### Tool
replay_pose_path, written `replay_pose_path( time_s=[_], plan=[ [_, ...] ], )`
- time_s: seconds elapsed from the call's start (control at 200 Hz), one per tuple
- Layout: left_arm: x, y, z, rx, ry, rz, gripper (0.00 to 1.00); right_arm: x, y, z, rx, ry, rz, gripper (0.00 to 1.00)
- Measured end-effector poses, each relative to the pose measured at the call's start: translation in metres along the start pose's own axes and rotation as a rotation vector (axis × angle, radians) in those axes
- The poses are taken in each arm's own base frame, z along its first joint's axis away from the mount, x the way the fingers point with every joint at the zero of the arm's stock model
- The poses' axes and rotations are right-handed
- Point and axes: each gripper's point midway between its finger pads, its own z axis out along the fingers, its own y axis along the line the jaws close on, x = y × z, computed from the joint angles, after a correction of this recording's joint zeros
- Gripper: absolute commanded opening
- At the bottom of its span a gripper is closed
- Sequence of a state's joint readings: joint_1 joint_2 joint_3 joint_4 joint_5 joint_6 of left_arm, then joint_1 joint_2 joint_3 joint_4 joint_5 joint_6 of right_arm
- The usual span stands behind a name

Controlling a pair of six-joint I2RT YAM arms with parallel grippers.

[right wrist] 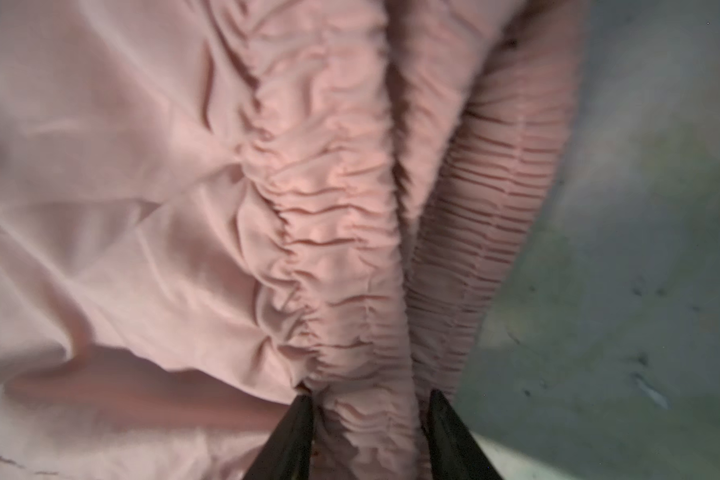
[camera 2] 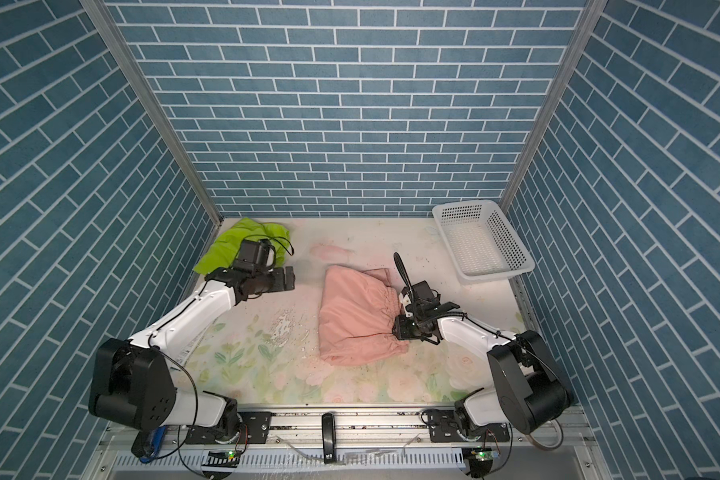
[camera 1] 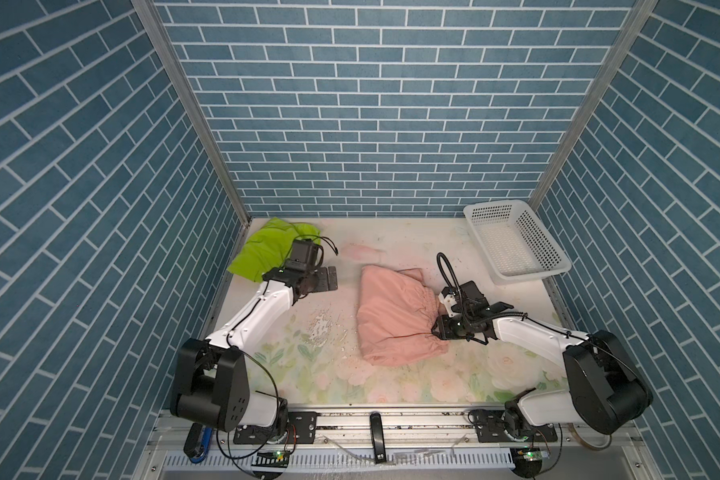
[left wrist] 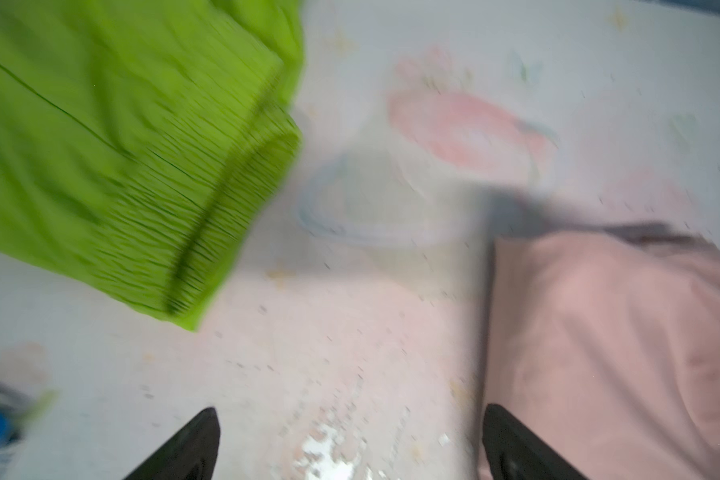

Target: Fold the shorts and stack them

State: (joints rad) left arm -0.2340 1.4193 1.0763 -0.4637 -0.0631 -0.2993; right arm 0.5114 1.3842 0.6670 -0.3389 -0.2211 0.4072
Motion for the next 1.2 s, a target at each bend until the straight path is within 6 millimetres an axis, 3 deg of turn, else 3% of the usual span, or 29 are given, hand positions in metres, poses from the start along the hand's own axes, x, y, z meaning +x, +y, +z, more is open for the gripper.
replay_pose_path(
  time_s=[0.11,0.225,0.35,0.455,0.61,0.73,0.985,1.2],
  plan=[
    [-0.035,0.024,0.0,-0.099,-0.073,0.015,1.0,-0.005,-0.001,-0.012,0.023,-0.03,-0.005,0.45],
    [-0.058,0.057,0.031,-0.184,-0.065,-0.017,1.0,-0.013,0.008,-0.027,-0.007,-0.088,-0.024,0.44],
    [-0.059,0.089,0.076,-0.232,0.001,-0.036,1.0,-0.019,0.028,-0.047,-0.061,-0.159,-0.083,0.44],
    [-0.056,0.1,0.111,-0.241,0.061,-0.019,1.0,-0.022,0.045,-0.06,-0.114,-0.205,-0.134,0.45],
    [-0.05,0.098,0.15,-0.197,0.125,0.008,1.0,-0.025,0.071,-0.059,-0.186,-0.233,-0.195,0.46],
    [-0.046,0.092,0.165,-0.143,0.161,0.014,1.0,-0.025,0.085,-0.042,-0.214,-0.216,-0.22,0.47],
    [-0.037,0.076,0.169,-0.02,0.212,-0.017,1.0,-0.025,0.076,0.018,-0.148,-0.092,-0.168,0.49],
    [-0.022,0.047,0.163,0.147,0.237,-0.106,1.0,-0.045,0.064,0.024,-0.118,-0.098,-0.103,0.5]
  ],
)
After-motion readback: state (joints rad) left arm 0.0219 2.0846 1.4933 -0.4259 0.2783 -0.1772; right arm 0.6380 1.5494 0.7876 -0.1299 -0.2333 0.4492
